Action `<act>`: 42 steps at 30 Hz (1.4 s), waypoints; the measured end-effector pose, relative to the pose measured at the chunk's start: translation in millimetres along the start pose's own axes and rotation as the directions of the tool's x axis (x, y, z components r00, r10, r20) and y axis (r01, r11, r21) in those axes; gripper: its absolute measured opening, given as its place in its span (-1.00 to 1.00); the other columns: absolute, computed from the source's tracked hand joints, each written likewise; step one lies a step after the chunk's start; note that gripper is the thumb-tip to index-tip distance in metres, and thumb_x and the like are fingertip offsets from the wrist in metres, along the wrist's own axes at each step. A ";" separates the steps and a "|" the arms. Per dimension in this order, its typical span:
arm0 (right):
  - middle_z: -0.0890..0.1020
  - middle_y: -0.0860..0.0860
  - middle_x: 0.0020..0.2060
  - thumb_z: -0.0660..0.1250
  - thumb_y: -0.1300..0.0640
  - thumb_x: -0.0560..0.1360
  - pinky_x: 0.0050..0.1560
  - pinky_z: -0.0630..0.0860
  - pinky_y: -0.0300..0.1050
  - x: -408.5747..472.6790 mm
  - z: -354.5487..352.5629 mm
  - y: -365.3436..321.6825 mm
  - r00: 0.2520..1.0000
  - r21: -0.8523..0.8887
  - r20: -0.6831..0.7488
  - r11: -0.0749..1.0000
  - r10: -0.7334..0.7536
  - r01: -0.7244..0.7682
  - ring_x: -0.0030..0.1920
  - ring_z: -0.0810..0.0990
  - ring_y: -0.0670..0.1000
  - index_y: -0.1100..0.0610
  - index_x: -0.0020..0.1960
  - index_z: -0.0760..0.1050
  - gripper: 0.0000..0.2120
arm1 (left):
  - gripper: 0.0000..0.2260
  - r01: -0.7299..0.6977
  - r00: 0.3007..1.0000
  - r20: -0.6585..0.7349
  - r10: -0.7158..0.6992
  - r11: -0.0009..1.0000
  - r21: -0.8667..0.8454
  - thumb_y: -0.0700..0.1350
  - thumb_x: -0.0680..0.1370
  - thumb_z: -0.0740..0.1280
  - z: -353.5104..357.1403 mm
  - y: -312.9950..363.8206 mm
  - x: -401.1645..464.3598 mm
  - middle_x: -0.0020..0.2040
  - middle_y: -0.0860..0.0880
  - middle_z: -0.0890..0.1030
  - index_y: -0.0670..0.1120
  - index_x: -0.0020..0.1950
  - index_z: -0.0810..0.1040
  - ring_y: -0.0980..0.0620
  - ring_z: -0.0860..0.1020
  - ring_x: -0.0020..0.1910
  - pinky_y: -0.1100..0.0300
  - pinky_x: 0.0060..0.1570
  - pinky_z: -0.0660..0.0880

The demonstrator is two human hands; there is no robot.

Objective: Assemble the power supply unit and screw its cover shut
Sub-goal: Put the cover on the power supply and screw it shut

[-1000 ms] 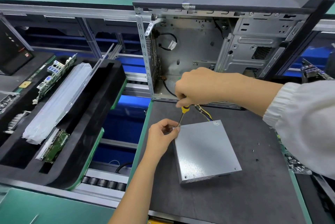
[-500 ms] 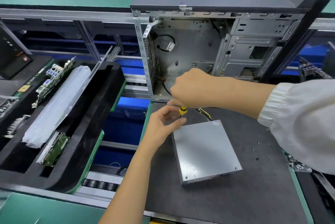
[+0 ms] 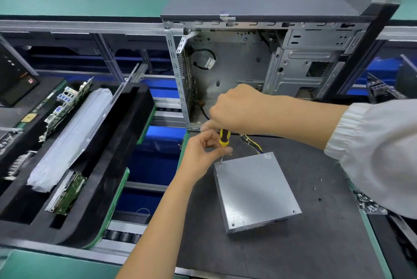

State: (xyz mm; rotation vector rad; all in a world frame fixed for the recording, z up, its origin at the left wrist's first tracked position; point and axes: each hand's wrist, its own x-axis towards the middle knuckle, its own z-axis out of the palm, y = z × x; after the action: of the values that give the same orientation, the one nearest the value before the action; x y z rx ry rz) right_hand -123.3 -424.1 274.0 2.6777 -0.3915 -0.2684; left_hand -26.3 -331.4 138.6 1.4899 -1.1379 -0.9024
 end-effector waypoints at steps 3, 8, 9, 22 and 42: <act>0.37 0.07 -0.13 0.30 0.06 0.52 -0.51 0.11 -0.13 -5.4 -2.6 7.5 0.991 0.159 0.073 0.982 -0.114 0.102 -0.46 0.24 -0.03 0.06 0.08 0.29 -0.77 | -0.89 -0.025 0.997 0.072 0.028 0.999 -0.039 -0.19 0.49 0.46 -0.4 0.1 -1.0 -0.18 -0.01 0.73 -0.03 -0.14 0.56 0.04 0.69 -0.03 0.04 0.17 0.51; 0.47 0.08 -0.22 0.21 0.05 0.58 -0.43 0.24 -0.15 -4.2 -6.3 7.1 0.992 0.081 0.055 0.991 -0.114 0.110 -0.33 0.37 0.06 0.15 -0.03 0.45 -0.83 | -0.89 -0.075 0.986 0.155 0.068 0.996 0.038 -0.15 0.56 0.39 -6.5 -1.1 -2.4 0.01 0.11 0.70 0.04 0.03 0.65 0.10 0.61 0.10 0.22 0.12 0.52; 0.43 0.08 -0.33 0.14 -0.02 0.61 -0.46 0.21 -0.16 -4.0 -4.8 4.8 0.997 0.036 0.034 0.997 -0.067 0.066 -0.40 0.34 0.07 0.17 -0.11 0.42 -0.73 | -0.88 -0.085 0.988 0.134 0.079 0.995 0.044 -0.13 0.53 0.43 -5.8 -2.0 -2.3 0.00 0.11 0.69 0.07 0.02 0.65 0.10 0.61 0.07 0.26 0.04 0.55; 0.35 0.04 -0.36 0.17 -0.05 0.60 -0.41 0.30 -0.14 -7.9 -5.4 7.5 0.997 0.088 0.051 0.995 -0.052 0.047 -0.28 0.47 0.10 0.15 -0.16 0.38 -0.71 | -0.83 -0.053 0.994 0.093 0.055 0.998 -0.031 -0.20 0.50 0.46 -4.6 -2.4 -3.8 -0.12 -0.03 0.72 -0.03 0.05 0.58 0.00 0.66 0.02 0.04 0.19 0.54; 0.33 0.00 -0.17 0.26 -0.10 0.54 -0.49 0.08 -0.15 -27.3 -2.9 -1.9 0.993 0.149 0.087 0.984 0.085 -0.097 -0.43 0.27 0.00 0.12 -0.03 0.42 -0.73 | -0.74 -0.093 0.995 0.022 0.092 0.995 0.046 -0.20 0.43 0.53 0.2 -13.2 -1.3 -0.31 0.06 0.60 0.10 -0.28 0.53 0.11 0.59 -0.28 0.14 -0.13 0.59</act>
State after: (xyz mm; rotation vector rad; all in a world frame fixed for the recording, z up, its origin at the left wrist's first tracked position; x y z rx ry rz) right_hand -147.9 -412.9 279.2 2.7957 -0.5804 -0.3319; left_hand -24.1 -329.6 125.6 1.4562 -1.2400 -0.8332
